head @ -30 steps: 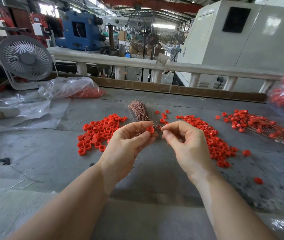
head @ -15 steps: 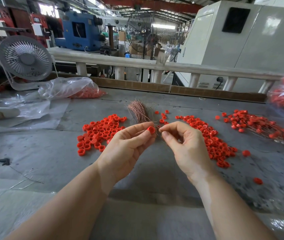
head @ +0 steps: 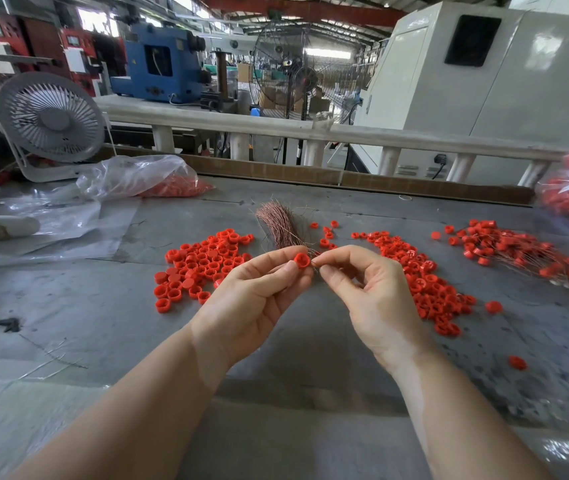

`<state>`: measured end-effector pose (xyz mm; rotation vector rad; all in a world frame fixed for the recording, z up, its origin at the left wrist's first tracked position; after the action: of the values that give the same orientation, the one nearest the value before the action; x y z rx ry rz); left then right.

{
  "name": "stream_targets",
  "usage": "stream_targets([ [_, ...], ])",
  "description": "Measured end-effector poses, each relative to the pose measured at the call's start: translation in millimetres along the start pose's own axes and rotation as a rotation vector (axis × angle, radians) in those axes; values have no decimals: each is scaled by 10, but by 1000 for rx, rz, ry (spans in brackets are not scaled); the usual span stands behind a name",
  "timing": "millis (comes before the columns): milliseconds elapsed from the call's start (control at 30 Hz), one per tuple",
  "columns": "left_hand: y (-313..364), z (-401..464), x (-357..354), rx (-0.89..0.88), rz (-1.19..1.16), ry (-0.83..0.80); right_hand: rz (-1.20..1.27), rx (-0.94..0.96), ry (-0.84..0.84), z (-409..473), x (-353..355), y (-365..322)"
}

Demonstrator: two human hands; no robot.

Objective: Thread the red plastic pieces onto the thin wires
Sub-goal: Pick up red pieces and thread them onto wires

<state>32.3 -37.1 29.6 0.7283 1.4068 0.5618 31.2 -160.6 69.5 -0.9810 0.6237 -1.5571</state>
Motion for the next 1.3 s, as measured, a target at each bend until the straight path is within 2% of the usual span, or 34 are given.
stream_targets([
  [300, -3, -7, 2, 9, -7, -8, 7, -8, -8, -7, -5, -5],
  [967, -1, -30, -25, 21, 53, -10, 217, -129, -2, -12, 10, 56],
  [1300, 7, -48, -40, 18, 61, -3, 205, -147, -22, -15, -1, 64],
])
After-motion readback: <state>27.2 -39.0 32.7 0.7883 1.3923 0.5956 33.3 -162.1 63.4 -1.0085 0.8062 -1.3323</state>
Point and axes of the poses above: each hand's wrist, its own z-axis towards the middle knuckle, its own x-axis out of the back of the hand, y = z × x, the point moved 7 cm from there along z, towards the middle knuckle, and after that the axes turned 3 degrees about -x, right-handed, at the moved point
